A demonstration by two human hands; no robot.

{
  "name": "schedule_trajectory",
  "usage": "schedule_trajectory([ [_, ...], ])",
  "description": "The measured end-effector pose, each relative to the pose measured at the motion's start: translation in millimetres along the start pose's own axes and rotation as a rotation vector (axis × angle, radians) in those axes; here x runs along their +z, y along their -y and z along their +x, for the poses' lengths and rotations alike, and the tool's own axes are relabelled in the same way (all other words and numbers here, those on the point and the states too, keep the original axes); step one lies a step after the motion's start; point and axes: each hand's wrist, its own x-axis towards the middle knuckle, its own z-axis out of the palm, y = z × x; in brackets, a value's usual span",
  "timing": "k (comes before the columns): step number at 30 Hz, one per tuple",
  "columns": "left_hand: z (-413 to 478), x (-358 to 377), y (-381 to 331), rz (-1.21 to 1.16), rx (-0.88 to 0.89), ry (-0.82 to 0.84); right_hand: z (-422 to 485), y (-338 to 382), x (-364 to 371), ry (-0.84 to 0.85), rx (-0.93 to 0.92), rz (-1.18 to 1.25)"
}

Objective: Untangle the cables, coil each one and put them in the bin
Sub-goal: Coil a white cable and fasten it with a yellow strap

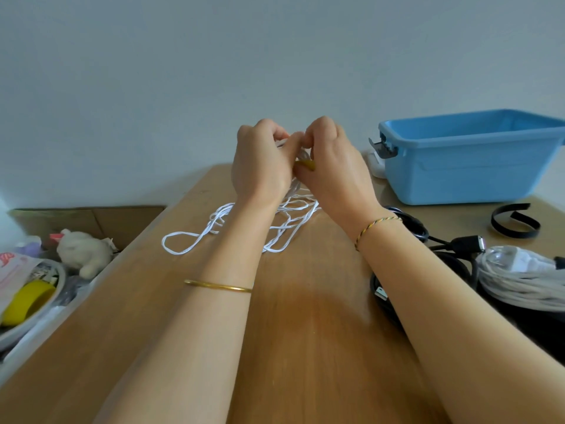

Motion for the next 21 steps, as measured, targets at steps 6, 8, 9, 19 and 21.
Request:
schedule_trajectory([
  [6,-6,7,-7,-0.056,0.046,0.048,4,-7,-2,0.092,0.132,-0.094],
  [8,-9,10,-9,-0.075,0.079,0.079,3,-8,-4,0.067,0.191,-0.133],
  [9,-10,11,-10,-0.089,0.092,0.097,2,-9,-4,0.043,0.21,-0.166],
  [19,-14,10,-10,-0.16,-0.016,0.265,-4,-9,-2,-0.1,0.183,-0.38],
  [21,-14,9,-7,-0.196,-0.039,0.285,-4,-8,1,-0.12,0.196,-0.35],
])
